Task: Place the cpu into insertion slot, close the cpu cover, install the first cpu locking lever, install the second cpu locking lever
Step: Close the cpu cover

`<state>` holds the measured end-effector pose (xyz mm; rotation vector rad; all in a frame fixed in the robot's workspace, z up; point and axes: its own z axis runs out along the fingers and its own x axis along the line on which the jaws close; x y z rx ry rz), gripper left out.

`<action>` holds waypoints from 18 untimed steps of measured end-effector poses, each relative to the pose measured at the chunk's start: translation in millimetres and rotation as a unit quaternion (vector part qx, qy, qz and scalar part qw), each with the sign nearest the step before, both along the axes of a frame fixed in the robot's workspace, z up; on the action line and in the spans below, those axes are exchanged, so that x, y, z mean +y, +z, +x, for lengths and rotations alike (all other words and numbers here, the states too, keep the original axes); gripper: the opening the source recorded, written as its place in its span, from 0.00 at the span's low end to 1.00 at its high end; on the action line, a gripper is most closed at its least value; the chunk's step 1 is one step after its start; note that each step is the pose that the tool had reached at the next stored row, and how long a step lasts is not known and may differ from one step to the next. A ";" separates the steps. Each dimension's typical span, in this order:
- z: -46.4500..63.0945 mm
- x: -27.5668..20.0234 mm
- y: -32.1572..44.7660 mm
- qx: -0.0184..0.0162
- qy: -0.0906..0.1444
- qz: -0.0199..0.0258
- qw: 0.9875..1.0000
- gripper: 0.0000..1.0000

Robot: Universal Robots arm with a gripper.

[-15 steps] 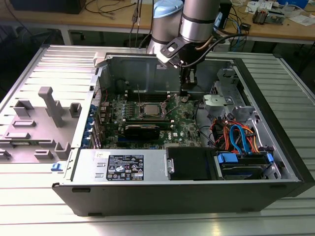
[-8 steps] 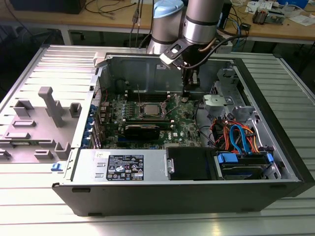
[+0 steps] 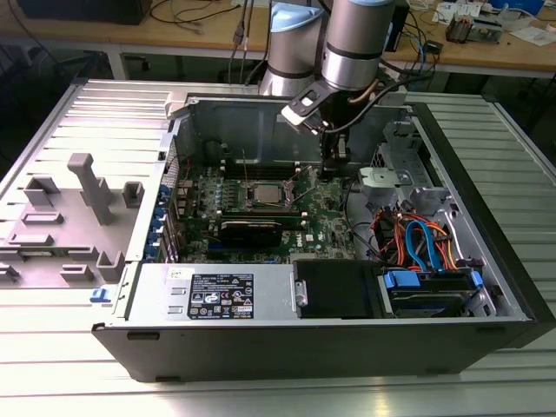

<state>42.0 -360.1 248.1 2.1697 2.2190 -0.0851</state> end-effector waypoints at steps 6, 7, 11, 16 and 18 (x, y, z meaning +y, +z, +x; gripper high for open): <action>-8.9 -0.1 -1.9 -0.001 0.000 0.001 1.000 0.11; -9.0 -0.1 -1.9 -0.001 0.000 0.001 1.000 0.11; -9.0 0.0 -1.9 -0.001 0.000 0.001 1.000 0.11; -10.0 0.0 -1.9 -0.001 0.000 0.001 1.000 0.11; -12.1 0.0 -1.9 -0.001 0.000 0.001 1.000 0.11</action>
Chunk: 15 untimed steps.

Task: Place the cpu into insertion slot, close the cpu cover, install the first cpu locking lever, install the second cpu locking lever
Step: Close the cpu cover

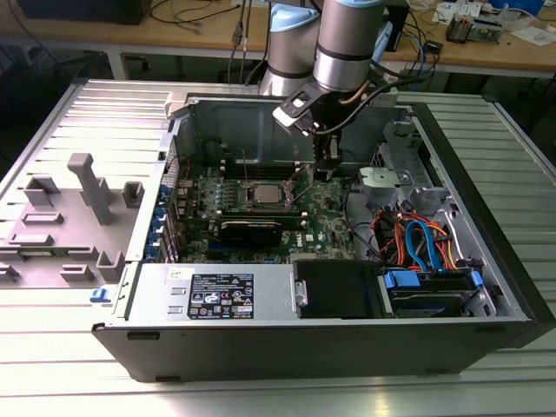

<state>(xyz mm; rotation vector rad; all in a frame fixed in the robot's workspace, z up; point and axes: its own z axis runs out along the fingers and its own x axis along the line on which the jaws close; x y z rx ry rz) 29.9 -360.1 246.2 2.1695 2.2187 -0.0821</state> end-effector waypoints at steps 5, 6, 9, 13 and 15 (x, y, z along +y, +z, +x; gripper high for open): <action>-5.2 0.0 0.0 0.000 0.000 0.000 1.000 0.11; -6.9 0.0 0.0 0.000 0.000 0.000 1.000 0.11; -9.7 0.0 0.0 0.000 -0.001 0.000 1.000 0.11; -13.2 0.0 0.0 0.000 -0.001 0.000 1.000 0.11; -14.5 0.0 0.0 0.000 -0.001 0.000 1.000 0.11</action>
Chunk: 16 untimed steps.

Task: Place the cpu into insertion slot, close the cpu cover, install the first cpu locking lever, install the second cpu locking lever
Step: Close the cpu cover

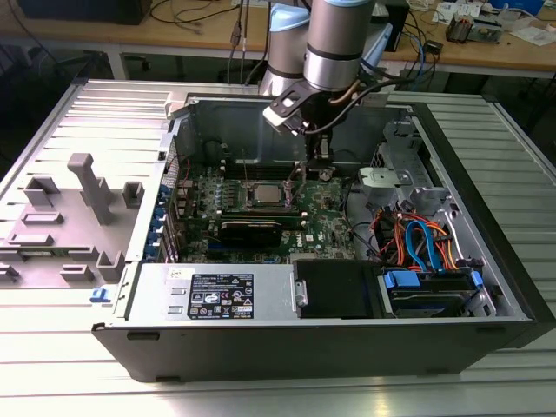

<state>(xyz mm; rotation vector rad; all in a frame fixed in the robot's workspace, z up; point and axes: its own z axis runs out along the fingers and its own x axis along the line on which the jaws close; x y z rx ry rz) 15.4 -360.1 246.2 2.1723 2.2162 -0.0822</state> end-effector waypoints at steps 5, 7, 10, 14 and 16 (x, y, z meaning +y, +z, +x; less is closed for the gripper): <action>-1.5 0.1 0.0 0.000 0.000 0.000 1.000 0.11; -1.6 0.1 0.0 0.000 0.000 0.000 1.000 0.11; -2.2 0.1 0.0 0.000 0.000 0.000 1.000 0.11; -3.3 0.1 0.0 0.001 0.000 0.000 1.000 0.11; -3.9 0.1 0.0 0.002 0.000 0.000 1.000 0.11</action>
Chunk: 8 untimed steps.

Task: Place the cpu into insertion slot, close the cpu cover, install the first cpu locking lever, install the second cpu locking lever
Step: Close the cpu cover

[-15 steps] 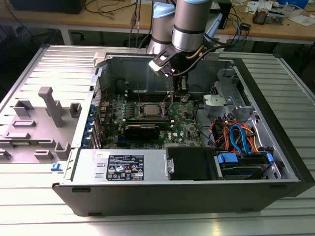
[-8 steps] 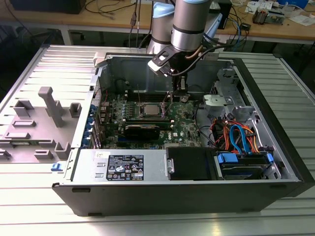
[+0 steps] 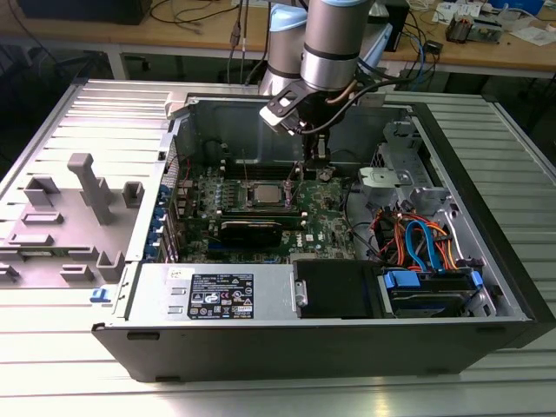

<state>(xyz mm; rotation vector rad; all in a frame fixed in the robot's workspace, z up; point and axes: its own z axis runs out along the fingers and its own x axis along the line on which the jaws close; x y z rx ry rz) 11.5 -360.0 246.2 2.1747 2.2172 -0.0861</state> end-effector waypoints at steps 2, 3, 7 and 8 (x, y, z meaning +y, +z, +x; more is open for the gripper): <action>-0.7 0.0 0.0 0.001 0.000 0.000 1.000 0.11; -1.0 0.0 0.0 0.001 0.000 0.000 1.000 0.11; -2.1 0.0 0.0 0.002 0.000 0.000 1.000 0.11; -2.6 0.0 0.0 0.002 0.000 0.000 1.000 0.11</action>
